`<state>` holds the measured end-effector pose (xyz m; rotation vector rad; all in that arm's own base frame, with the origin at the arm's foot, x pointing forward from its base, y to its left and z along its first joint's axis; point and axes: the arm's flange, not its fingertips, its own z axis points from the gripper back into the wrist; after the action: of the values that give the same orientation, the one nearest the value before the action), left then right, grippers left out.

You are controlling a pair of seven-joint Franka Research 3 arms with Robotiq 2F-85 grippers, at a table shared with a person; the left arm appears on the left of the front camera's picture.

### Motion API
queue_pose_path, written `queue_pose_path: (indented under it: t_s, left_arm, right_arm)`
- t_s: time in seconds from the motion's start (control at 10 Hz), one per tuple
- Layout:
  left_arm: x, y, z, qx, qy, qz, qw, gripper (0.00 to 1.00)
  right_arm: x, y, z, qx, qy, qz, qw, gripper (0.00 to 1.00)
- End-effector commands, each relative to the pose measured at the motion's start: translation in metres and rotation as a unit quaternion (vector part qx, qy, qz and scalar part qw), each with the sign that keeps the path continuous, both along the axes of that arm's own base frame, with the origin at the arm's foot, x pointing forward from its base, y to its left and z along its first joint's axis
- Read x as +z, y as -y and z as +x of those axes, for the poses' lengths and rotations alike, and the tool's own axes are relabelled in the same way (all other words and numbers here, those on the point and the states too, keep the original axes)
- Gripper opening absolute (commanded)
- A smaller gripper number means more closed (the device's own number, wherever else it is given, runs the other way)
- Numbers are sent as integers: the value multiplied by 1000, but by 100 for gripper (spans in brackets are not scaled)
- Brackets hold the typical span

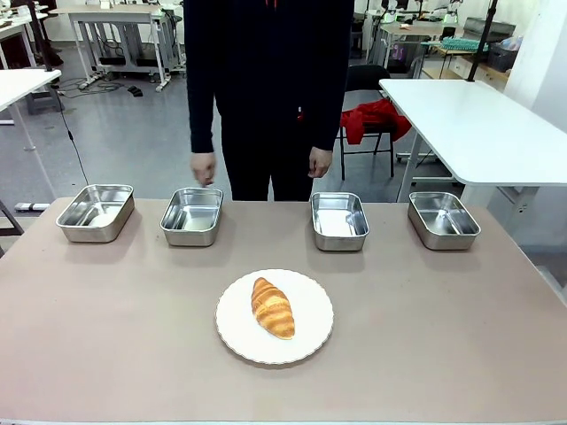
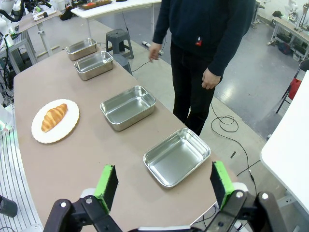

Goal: Place the bread in the container.
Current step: Place the Butter Roll into the Airtight Container indicated by the human.

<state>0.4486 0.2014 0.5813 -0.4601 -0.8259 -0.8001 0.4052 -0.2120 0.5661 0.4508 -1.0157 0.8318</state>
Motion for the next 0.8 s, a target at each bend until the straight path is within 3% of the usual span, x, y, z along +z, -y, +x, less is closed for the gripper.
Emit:
queue_pose_path:
  t_s: [0.0,0.7]
  left_arm:
    - [1,-1,-1,-7,8,-5,1000,100]
    - [1,-1,-1,-7,8,-5,1000,100]
  right_arm:
    - [3,-1,0,3,1,-4,1000,100]
    - [3,-1,0,3,1,-4,1000,100]
